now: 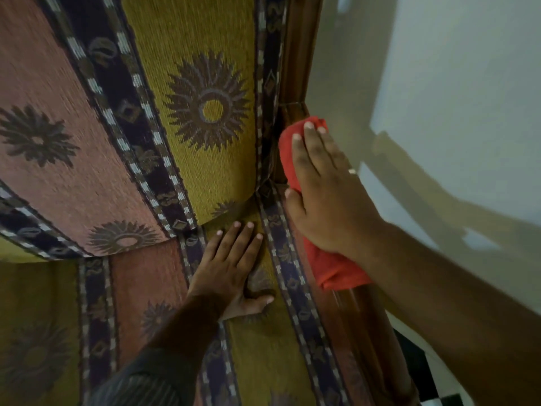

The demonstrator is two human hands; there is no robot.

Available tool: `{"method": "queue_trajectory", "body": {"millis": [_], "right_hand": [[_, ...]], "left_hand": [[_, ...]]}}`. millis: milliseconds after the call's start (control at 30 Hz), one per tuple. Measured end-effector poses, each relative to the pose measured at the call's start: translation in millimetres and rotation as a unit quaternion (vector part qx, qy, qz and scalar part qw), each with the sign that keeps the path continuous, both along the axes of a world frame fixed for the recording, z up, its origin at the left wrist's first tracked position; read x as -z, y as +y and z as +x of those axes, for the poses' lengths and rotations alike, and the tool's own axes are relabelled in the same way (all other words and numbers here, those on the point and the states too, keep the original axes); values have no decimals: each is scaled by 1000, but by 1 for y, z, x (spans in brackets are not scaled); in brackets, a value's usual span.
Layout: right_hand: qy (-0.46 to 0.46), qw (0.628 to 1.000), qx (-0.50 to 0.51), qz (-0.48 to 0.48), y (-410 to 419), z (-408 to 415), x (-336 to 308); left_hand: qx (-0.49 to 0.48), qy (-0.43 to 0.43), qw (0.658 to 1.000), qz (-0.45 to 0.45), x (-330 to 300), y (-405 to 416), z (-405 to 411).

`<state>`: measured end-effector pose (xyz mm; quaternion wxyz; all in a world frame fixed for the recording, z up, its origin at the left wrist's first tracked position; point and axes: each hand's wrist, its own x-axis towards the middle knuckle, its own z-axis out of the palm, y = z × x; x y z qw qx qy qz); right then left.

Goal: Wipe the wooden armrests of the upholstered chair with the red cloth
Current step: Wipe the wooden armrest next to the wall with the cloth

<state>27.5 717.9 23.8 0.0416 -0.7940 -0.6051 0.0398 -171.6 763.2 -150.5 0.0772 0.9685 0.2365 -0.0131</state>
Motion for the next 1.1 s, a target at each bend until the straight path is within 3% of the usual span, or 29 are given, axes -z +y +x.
{"method": "queue_trajectory", "body": {"millis": [233,433,900,1100], "right_hand": [[8,1000,8,0,-1,-2,3],[72,997,-1,2,-101,-29,11],[20,1000,-2,-17,-99,-32,11],[-39,998,-46,-32,-153,-49,7]], "left_hand": [[-22,85,996,28,-10,0,6],[-39,88,995,27,-14,-7,2],[-19,51,998,28,-8,-50,3],[-42,67,997,6,-17,-66,-1]]}}
